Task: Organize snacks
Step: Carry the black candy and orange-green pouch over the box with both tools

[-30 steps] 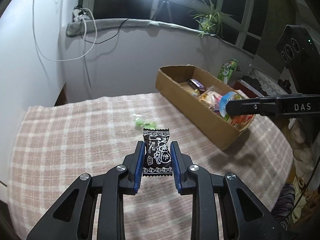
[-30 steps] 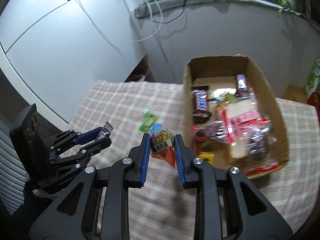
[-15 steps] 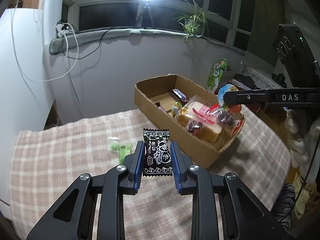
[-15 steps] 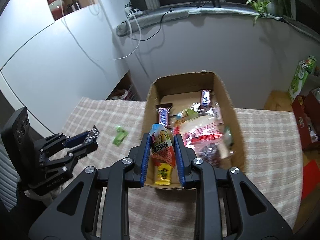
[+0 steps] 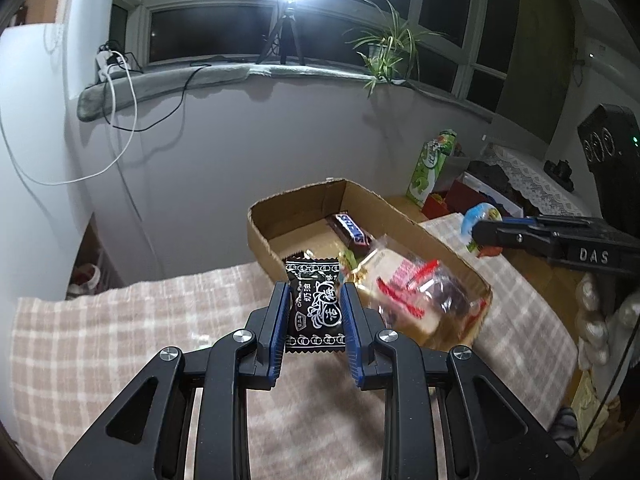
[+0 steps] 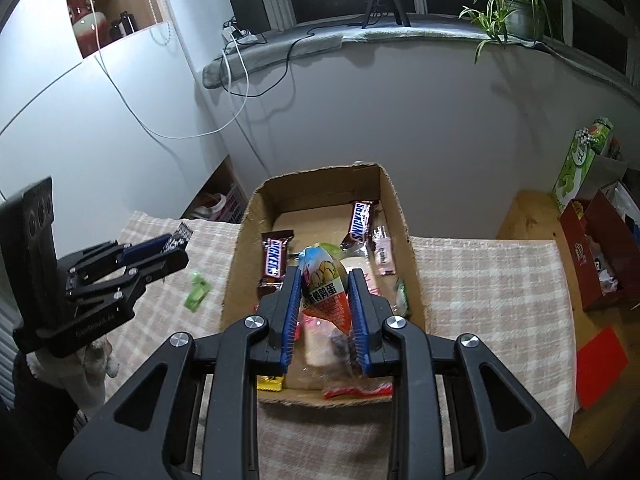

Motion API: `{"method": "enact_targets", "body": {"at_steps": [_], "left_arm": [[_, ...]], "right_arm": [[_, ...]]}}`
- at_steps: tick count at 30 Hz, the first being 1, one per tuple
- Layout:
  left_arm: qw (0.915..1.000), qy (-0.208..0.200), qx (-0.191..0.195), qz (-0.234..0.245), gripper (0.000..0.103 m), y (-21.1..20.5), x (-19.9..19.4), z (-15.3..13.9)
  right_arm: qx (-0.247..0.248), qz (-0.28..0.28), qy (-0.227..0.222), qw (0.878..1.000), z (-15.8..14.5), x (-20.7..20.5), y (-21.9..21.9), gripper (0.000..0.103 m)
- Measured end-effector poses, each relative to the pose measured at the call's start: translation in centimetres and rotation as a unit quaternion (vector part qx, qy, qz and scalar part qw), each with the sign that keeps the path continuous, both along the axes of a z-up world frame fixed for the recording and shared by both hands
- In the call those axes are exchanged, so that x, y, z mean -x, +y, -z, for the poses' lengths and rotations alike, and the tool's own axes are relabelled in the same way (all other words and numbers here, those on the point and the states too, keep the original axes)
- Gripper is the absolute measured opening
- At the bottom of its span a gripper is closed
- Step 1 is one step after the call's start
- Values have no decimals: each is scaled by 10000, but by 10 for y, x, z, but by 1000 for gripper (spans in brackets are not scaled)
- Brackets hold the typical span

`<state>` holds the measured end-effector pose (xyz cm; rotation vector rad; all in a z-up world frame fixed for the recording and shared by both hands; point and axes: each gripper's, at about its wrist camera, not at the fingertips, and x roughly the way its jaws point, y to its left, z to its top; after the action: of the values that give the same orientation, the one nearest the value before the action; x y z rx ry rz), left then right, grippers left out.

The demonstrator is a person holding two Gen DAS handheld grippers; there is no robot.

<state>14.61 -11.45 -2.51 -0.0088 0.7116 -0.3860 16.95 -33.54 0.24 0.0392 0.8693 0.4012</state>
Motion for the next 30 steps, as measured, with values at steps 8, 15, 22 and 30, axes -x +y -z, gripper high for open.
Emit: {"method": "enact_targets", "body": {"at_steps": [8,15,22,30], "left_arm": [[9999,61,-107,-28,24,-18,-30,3],[9997,189,-182,34,24,-37,-49,15],[9991,275,-278,134,24,-52,-56,27],[9988,303,-335,185,25,-58,-58,30]], "right_arm": [[209,-1,47,9998,16,-20,4,25],[247,41,262,9993,36,-37,-1,25],[298,22,367,9989,48,-42,-2,25],[353,-42,380,9986,50,-40,1,25]]}}
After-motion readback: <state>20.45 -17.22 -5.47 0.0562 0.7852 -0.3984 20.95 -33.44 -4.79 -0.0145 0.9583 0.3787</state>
